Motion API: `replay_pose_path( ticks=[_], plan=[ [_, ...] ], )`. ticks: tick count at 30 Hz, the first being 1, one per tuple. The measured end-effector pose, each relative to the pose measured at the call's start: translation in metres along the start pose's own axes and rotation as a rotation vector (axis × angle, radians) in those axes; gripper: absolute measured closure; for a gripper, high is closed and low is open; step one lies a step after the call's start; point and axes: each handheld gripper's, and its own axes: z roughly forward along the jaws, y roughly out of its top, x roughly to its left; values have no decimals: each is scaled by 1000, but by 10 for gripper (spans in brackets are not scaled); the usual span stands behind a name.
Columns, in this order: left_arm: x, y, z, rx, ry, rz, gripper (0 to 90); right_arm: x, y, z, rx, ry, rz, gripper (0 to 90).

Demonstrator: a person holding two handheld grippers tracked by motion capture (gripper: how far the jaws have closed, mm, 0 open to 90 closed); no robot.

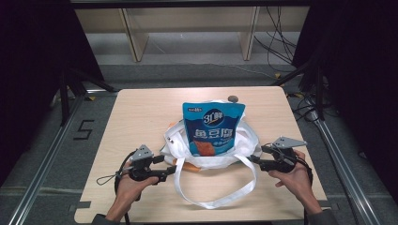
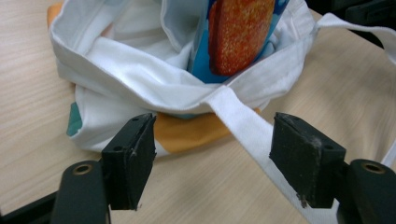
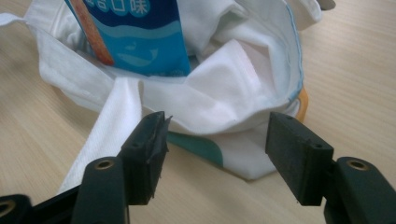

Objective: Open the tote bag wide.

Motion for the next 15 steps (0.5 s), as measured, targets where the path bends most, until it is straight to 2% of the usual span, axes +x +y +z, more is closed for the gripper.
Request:
replay_pose_path(
  ticks=[1,2,3,4,6,8,10,12,13,14,15],
  plan=[
    [0,-2,1,0,4,5,299,0,-1,-1,4,2,4,379],
    [1,-3,1,8,4,5,293,-2,-2,-1,-13,-2,-27,375],
    [0,-5,1,6,9,3,293,-2,-2,-1,-13,-2,-27,375],
    [-1,-7,1,9,18,4,289,0,-2,-4,-14,-3,24,364],
    [-1,-9,1,1,10,9,288,2,-3,-7,-16,-8,41,362],
    [-1,-10,0,5,8,15,278,3,-3,-8,-12,2,41,361],
    [-4,-11,-2,5,21,-1,275,5,-4,-9,-29,-6,45,353],
    [-4,-14,-3,-5,40,15,267,5,-5,-11,-22,0,39,352],
    [-4,-15,-4,3,43,30,266,6,-6,-12,-30,-12,35,350],
    [-4,-16,-4,10,51,43,266,6,-7,-12,-36,-3,34,349],
    [-5,-18,-5,18,51,37,264,7,-9,-14,-24,-5,42,349]
  ],
)
